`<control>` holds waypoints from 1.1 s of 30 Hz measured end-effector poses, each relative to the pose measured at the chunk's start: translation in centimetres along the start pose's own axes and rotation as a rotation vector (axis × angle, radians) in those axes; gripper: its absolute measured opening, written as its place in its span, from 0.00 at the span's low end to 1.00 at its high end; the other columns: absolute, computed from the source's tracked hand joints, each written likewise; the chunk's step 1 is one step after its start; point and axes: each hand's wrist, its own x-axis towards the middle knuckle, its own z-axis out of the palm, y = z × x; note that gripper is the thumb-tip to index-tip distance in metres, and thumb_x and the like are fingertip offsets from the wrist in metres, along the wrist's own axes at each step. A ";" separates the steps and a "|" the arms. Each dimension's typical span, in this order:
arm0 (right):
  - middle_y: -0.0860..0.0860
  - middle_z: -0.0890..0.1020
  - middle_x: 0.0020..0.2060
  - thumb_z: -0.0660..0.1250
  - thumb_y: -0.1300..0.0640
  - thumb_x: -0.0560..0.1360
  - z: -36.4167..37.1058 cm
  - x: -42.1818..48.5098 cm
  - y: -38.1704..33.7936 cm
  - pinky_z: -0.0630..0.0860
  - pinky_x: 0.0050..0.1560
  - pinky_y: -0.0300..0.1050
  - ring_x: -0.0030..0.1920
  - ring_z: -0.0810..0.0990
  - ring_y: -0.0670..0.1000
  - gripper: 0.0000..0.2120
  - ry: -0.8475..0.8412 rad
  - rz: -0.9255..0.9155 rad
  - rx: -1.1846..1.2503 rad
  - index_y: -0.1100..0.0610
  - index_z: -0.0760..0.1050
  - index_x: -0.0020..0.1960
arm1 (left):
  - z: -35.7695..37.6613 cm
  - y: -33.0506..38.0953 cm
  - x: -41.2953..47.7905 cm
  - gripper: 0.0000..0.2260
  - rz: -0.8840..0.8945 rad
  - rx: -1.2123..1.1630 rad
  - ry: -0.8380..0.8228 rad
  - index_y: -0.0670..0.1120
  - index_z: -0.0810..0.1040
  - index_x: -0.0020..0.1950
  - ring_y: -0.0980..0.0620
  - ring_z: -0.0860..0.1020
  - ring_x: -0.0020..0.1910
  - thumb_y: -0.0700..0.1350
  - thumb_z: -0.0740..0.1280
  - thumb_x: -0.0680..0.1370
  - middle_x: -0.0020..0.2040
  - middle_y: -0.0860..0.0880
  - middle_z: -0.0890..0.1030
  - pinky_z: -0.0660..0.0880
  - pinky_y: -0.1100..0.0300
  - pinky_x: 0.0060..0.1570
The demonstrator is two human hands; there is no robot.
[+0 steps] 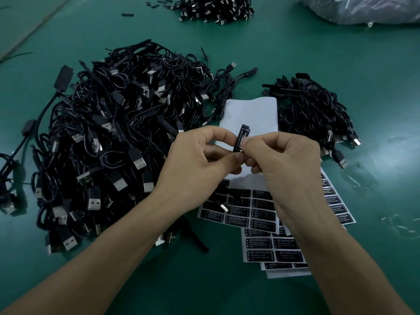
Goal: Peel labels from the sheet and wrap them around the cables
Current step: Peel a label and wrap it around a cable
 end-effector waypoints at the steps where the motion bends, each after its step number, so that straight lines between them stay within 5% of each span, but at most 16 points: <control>1: 0.49 0.82 0.27 0.72 0.61 0.71 0.0 0.0 0.0 0.77 0.34 0.37 0.29 0.78 0.44 0.08 -0.001 -0.002 -0.005 0.54 0.83 0.33 | 0.0 0.0 0.0 0.08 0.000 -0.004 -0.001 0.50 0.79 0.50 0.50 0.87 0.40 0.40 0.74 0.76 0.38 0.50 0.87 0.83 0.47 0.51; 11: 0.47 0.83 0.27 0.72 0.61 0.70 0.0 -0.1 -0.1 0.75 0.33 0.36 0.29 0.79 0.43 0.10 -0.011 -0.044 -0.015 0.52 0.83 0.31 | 0.2 0.3 -0.1 0.05 -0.006 -0.034 0.016 0.49 0.80 0.48 0.50 0.87 0.40 0.42 0.74 0.77 0.36 0.48 0.87 0.82 0.42 0.53; 17: 0.47 0.83 0.28 0.72 0.58 0.70 -0.2 0.0 0.0 0.76 0.33 0.36 0.30 0.80 0.44 0.08 0.000 -0.056 -0.033 0.51 0.83 0.32 | 0.1 0.3 0.0 0.02 -0.011 -0.088 0.014 0.45 0.81 0.48 0.51 0.86 0.38 0.39 0.72 0.77 0.36 0.47 0.86 0.83 0.60 0.45; 23: 0.47 0.83 0.27 0.74 0.57 0.70 -0.1 0.0 0.1 0.74 0.32 0.34 0.29 0.80 0.43 0.08 -0.002 -0.073 -0.056 0.50 0.83 0.32 | 0.0 -0.1 0.2 0.03 -0.007 -0.086 0.011 0.43 0.80 0.48 0.51 0.85 0.35 0.35 0.69 0.78 0.34 0.47 0.86 0.81 0.64 0.40; 28: 0.44 0.82 0.25 0.78 0.53 0.69 -0.1 0.0 0.1 0.71 0.29 0.29 0.26 0.79 0.40 0.09 -0.002 -0.097 -0.079 0.50 0.82 0.32 | 0.0 -0.5 0.3 0.05 0.013 -0.053 0.009 0.44 0.81 0.46 0.51 0.85 0.35 0.35 0.68 0.78 0.32 0.49 0.85 0.83 0.55 0.44; 33: 0.40 0.77 0.24 0.79 0.40 0.63 -0.5 0.3 0.6 0.67 0.27 0.30 0.25 0.72 0.39 0.17 0.069 -0.096 -0.175 0.50 0.76 0.32 | -0.1 -0.6 0.3 0.06 0.012 -0.080 0.028 0.44 0.82 0.47 0.51 0.85 0.35 0.35 0.68 0.78 0.34 0.47 0.86 0.82 0.60 0.41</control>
